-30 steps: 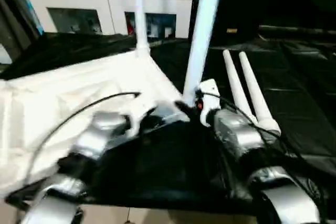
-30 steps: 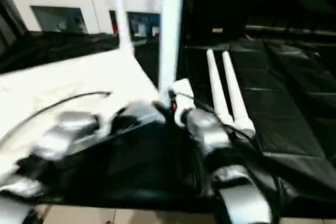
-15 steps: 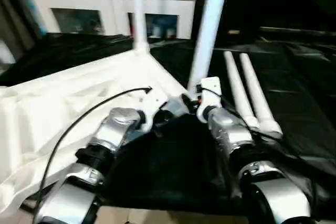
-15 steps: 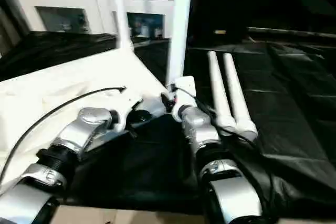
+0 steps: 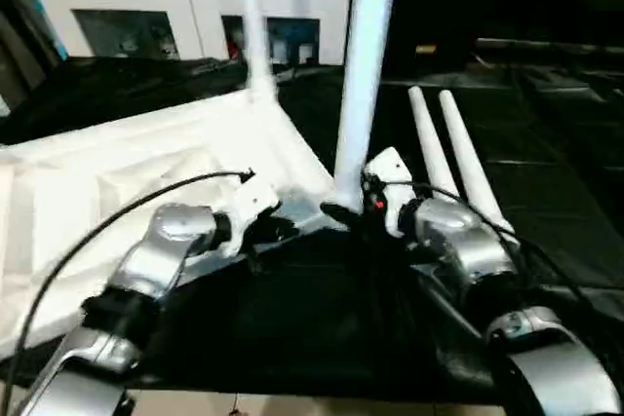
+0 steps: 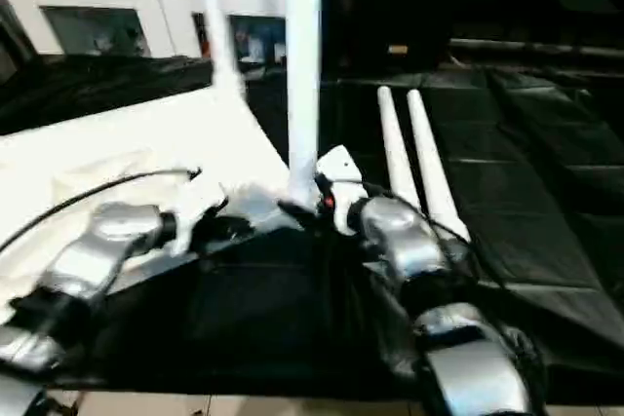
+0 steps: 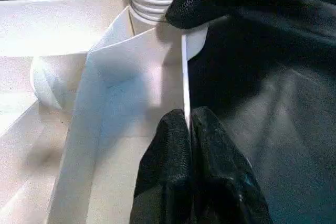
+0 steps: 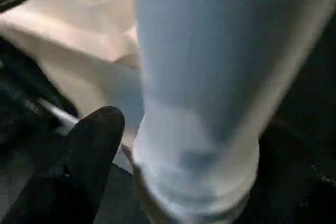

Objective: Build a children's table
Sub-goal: Rotate leg to tighten

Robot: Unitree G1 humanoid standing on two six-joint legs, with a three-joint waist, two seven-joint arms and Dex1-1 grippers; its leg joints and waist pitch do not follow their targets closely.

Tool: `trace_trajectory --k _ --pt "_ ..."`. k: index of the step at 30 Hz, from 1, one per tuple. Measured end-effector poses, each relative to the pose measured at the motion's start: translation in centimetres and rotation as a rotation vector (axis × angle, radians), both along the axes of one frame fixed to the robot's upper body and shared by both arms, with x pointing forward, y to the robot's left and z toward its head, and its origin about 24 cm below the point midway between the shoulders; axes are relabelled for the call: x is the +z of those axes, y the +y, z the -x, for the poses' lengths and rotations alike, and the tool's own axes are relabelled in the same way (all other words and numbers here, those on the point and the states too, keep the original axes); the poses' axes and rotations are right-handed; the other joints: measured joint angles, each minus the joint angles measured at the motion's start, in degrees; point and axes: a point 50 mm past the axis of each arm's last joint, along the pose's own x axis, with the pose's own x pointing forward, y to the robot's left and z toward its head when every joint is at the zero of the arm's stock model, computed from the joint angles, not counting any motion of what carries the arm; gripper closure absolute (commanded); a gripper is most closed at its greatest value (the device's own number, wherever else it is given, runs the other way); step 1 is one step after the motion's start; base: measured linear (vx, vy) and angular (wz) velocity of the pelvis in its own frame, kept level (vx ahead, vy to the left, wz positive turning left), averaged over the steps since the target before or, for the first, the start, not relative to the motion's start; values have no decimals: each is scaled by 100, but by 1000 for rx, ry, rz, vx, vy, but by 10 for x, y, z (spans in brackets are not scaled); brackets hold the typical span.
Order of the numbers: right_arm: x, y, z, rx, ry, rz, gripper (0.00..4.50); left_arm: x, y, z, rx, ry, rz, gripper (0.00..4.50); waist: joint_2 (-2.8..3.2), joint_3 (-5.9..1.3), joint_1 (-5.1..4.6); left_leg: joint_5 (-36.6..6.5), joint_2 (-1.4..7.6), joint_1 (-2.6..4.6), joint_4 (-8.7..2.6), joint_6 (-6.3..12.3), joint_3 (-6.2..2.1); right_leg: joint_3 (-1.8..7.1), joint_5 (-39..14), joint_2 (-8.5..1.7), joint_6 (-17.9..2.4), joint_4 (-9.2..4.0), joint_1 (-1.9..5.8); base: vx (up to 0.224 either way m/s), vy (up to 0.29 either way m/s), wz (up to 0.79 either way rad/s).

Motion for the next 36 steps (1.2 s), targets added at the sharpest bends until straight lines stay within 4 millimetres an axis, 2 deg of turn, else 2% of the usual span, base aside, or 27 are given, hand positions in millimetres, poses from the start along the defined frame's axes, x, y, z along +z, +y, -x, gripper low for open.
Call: trace_trajectory --k 2,3,6,9,13,20,22,24,26,32,36 --pt "0 0 3 51 8 4 56 0 1 4 -24 9 1 450 -1 1 20 -1 0 1 8 1 3 4 1 -1 -1 0 1 0 0 0" --pt "1 -1 4 68 8 8 81 -1 3 5 -29 14 1 450 -3 2 21 0 0 1 10 0 2 4 1 -1 -2 2 2 0 0 0" --pt "3 0 5 106 1 22 94 -1 6 7 -34 17 -1 450 -13 8 21 -1 1 7 12 -5 2 5 2 -1 -3 9 5 0 0 0" --pt "3 -1 5 116 2 25 136 -1 7 8 -39 18 -1 450 -16 10 20 0 1 8 12 -5 2 6 2 -1 -3 11 6 0 0 0" --pt "3 -2 6 123 4 26 168 -1 7 9 -45 19 0 450 -19 11 22 1 1 7 12 -2 2 5 2 0 -2 11 5 0 0 0" --pt "3 -1 6 126 11 25 175 0 8 10 -41 23 -2 450 -27 16 20 1 2 8 19 -2 2 6 2 -1 -2 18 5 0 0 0" --pt "2 2 4 80 10 17 175 -1 8 8 -7 26 4 450 -29 15 14 1 2 15 21 -4 4 11 2 -1 -2 28 6 0 0 0" --pt "-2 4 0 -44 12 -5 175 -3 2 1 55 27 16 450 -36 16 15 2 1 27 26 -29 4 15 3 -2 -3 45 12 0 0 0" --pt "-6 9 -8 -246 29 -35 176 -5 -11 -9 136 29 23 450 -44 17 11 14 0 54 24 -59 4 19 13 -2 -19 52 28 0 0 0" --pt "-11 17 -21 -618 75 -46 176 -9 -46 -25 256 45 28 450 -43 19 39 23 -2 122 17 -68 3 21 4 -6 4 37 100 0 0 0" --pt "-11 21 -23 -667 54 -41 176 -9 -54 -28 263 44 25 450 -41 17 36 22 -5 115 6 -67 3 21 23 -6 -9 7 112 0 0 0"
